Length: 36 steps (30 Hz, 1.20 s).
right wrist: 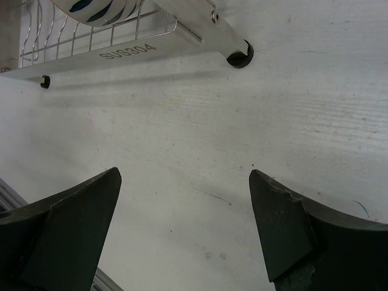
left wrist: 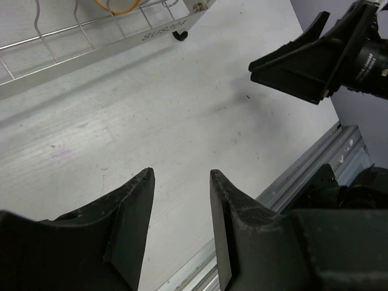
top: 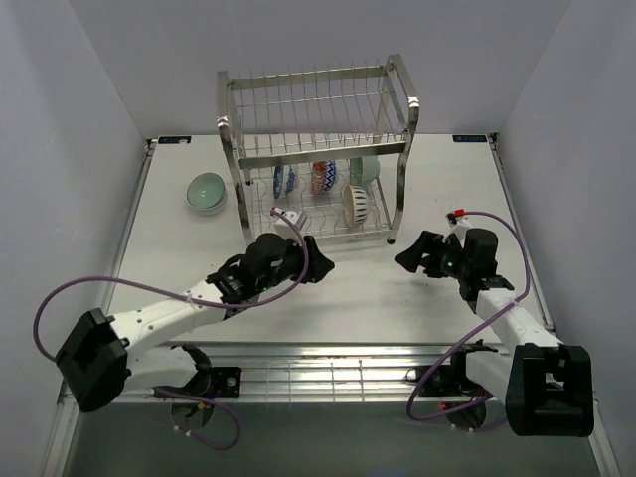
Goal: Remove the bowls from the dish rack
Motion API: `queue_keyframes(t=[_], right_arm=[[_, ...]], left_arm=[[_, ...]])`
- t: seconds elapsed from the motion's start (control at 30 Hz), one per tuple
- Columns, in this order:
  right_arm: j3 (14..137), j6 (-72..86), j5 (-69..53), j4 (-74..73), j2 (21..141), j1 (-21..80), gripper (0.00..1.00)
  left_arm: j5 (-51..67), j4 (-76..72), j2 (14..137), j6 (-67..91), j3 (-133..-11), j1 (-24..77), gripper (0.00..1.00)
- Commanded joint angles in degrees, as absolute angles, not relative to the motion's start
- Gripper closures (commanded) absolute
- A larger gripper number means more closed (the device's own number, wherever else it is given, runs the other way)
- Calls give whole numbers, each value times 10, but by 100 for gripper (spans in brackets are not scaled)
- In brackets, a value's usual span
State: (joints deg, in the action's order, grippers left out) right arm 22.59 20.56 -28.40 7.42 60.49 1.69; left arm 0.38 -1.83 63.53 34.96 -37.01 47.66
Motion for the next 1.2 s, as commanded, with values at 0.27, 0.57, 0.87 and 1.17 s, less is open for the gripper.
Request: queue_keyframes(t=[0.27,0.57,0.87,1.17], right_arm=[[231,204,-292,88,579,21,9],[228,208,-303,98,585,20,9],[226,212,-308,110,594,21,9],[224,209,-302,108,594,20,9]], left_arm=[[-112,-255,859,303,-496,513,47],[-115,-311,971,266,-565,479,42],[-9,-316,1020,289,-614,419,42],[106,-322,1084,339,-659,402,43]])
